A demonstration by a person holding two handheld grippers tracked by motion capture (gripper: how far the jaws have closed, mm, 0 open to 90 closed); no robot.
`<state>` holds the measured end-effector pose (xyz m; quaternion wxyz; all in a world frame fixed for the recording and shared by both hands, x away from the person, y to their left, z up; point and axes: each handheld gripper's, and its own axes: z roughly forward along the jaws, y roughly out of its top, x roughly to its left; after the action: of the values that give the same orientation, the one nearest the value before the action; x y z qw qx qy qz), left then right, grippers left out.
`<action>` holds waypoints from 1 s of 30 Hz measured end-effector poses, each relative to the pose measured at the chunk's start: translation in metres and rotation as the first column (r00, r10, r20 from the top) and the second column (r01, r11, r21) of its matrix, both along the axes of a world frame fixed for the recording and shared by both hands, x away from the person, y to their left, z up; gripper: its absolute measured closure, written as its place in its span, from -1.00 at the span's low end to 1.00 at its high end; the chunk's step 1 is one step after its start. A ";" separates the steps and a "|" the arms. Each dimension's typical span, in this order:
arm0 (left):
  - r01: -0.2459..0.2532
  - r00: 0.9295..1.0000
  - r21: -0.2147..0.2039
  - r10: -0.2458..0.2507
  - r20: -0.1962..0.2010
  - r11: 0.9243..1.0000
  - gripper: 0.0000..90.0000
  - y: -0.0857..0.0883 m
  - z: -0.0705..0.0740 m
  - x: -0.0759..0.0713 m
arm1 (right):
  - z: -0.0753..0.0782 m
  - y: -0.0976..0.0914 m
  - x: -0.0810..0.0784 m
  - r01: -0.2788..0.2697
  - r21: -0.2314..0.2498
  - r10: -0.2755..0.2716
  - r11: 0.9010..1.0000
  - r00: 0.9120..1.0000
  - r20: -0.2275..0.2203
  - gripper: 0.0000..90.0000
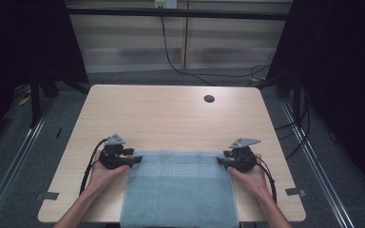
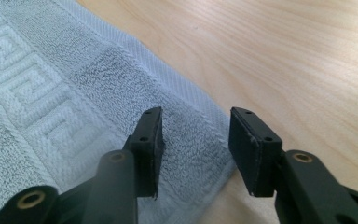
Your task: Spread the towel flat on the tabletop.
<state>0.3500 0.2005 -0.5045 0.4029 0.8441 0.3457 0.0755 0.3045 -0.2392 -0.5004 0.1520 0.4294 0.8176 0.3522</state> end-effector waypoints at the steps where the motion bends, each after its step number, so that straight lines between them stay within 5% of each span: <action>1: 0.001 1.000 0.011 -0.001 0.008 1.000 -0.01 -0.001 0.000 0.000 | -0.001 0.000 0.000 -0.003 -0.013 0.003 1.000 1.000 0.004 0.19; 5: 0.033 0.997 0.067 -0.038 0.064 0.997 0.01 -0.006 0.000 -0.006 | -0.001 0.003 -0.001 -0.017 -0.045 0.018 0.999 1.000 0.015 0.20; 8: 0.075 0.995 0.068 -0.080 0.067 0.995 0.34 -0.010 0.000 -0.010 | -0.001 0.005 -0.003 -0.017 -0.042 0.018 0.999 1.000 0.015 0.37; 10: 0.098 0.994 0.043 -0.100 0.048 0.994 0.62 -0.011 0.000 -0.012 | -0.001 0.007 -0.005 -0.031 -0.037 0.031 0.999 0.999 0.018 0.57; 14: 0.107 0.994 0.001 -0.107 0.021 0.994 0.85 -0.009 -0.002 -0.011 | -0.001 0.008 -0.006 -0.048 -0.012 0.048 0.999 0.999 0.000 0.85; 23: 0.103 0.994 -0.071 -0.104 -0.016 0.992 0.89 -0.004 0.000 -0.010 | 0.001 0.003 -0.004 -0.030 0.098 0.033 0.995 0.999 -0.030 0.92; 30: 0.080 0.997 -0.175 -0.081 0.001 0.981 0.89 0.006 0.018 -0.012 | 0.027 -0.003 -0.005 -0.031 0.213 0.025 0.977 0.999 0.029 0.92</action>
<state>0.3383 0.2067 -0.4869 0.4774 0.8188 0.3177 0.0260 0.2993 -0.2418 -0.4739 0.1106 0.4271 0.7791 0.4454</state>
